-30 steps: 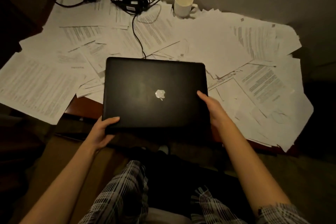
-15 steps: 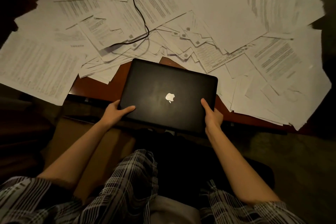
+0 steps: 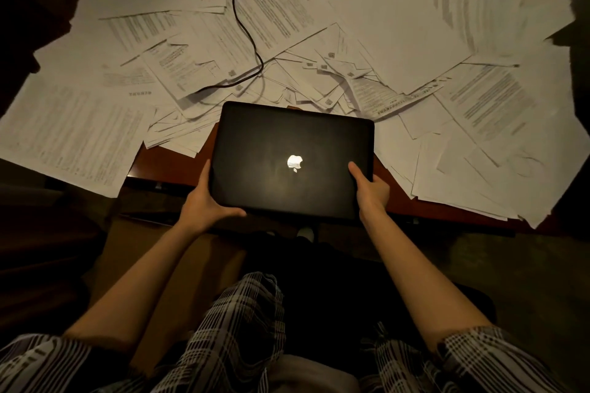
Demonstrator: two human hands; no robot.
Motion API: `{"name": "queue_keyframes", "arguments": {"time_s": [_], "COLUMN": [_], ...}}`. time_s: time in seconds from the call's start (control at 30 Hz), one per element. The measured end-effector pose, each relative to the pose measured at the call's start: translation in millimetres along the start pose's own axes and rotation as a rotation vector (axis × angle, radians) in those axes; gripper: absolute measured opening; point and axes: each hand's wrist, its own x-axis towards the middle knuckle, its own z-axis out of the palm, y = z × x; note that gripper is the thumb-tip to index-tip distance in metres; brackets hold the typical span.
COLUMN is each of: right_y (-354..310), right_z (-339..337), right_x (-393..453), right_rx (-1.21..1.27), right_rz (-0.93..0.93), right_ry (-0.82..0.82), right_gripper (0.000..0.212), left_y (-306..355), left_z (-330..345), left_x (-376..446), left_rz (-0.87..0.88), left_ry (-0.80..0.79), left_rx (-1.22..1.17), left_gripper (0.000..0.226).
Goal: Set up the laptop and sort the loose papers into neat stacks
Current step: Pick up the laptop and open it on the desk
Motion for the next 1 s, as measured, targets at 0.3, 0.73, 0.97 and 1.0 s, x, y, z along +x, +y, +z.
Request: {"name": "queue_keyframes", "arguments": {"time_s": [0.3, 0.73, 0.97, 1.0], "right_y": [7, 0, 3, 2], "right_z": [-12, 54, 59, 59], "right_x": [-33, -49, -55, -56], "right_rx": [-0.926, -1.789, -1.924, -1.940], "right_rz": [-0.660, -1.192, -1.267, -1.277], "right_ry": [0.015, -0.534, -0.553, -0.554], "right_gripper": [0.096, 0.098, 0.094, 0.094], "left_y": [2, -7, -21, -22], "left_z": [2, -10, -2, -2], "left_x": [4, 19, 16, 15], "left_rz": [0.021, 0.431, 0.432, 0.442], "left_ry": [0.048, 0.046, 0.052, 0.050], "left_rx": [0.293, 0.591, 0.329, 0.309], "left_gripper": [0.136, 0.125, 0.122, 0.123]}}
